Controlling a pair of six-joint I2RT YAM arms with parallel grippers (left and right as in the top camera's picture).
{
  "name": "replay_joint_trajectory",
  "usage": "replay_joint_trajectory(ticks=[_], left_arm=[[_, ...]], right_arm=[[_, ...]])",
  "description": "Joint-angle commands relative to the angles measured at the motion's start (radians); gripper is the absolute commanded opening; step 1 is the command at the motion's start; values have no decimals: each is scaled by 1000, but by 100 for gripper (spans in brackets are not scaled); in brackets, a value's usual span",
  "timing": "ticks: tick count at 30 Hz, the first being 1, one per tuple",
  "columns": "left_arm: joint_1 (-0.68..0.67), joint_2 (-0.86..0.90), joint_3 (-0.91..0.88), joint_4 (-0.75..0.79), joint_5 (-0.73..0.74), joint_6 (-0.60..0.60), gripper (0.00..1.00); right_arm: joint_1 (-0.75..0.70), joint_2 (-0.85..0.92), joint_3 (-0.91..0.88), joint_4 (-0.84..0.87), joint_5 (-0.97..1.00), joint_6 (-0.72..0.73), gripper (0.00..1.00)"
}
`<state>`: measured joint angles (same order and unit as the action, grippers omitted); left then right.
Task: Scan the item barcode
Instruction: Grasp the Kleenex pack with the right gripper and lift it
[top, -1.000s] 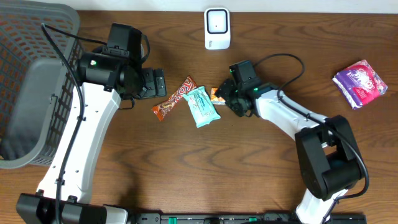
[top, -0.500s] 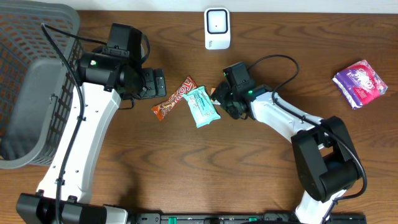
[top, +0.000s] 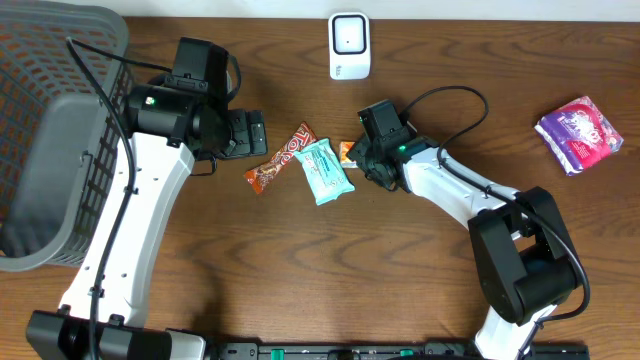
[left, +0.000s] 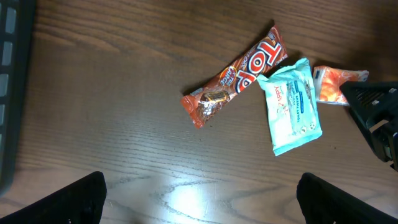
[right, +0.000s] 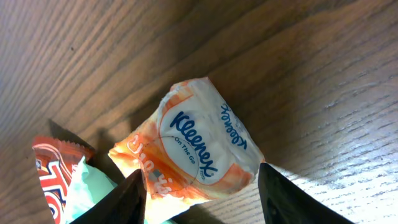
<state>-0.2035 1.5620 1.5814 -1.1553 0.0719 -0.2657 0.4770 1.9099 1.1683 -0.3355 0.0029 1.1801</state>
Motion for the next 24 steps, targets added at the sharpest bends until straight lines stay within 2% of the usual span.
replay_joint_trajectory(ticks=[1, 5, 8, 11, 15, 21, 24], left_arm=[[4, 2, -5, -4, -10, -5, 98], [4, 2, -5, -4, -9, -5, 98], [4, 2, -5, -4, -10, -5, 98], [4, 2, -5, -4, -9, -5, 98], [4, 2, -5, -4, -9, -5, 98], [4, 2, -5, -4, -10, -5, 98], [4, 2, -5, -4, -9, -5, 98]], right_arm=[[-1, -7, -8, 11, 47, 20, 52], [-19, -6, -8, 47, 127, -16, 51], [-67, -7, -6, 95, 119, -165, 51], [-132, -7, -2, 108, -2, -232, 53], [-207, -7, 1, 113, -243, -240, 60], [-205, -7, 0, 107, -518, -243, 53], [-172, -7, 0, 82, -529, -234, 66]])
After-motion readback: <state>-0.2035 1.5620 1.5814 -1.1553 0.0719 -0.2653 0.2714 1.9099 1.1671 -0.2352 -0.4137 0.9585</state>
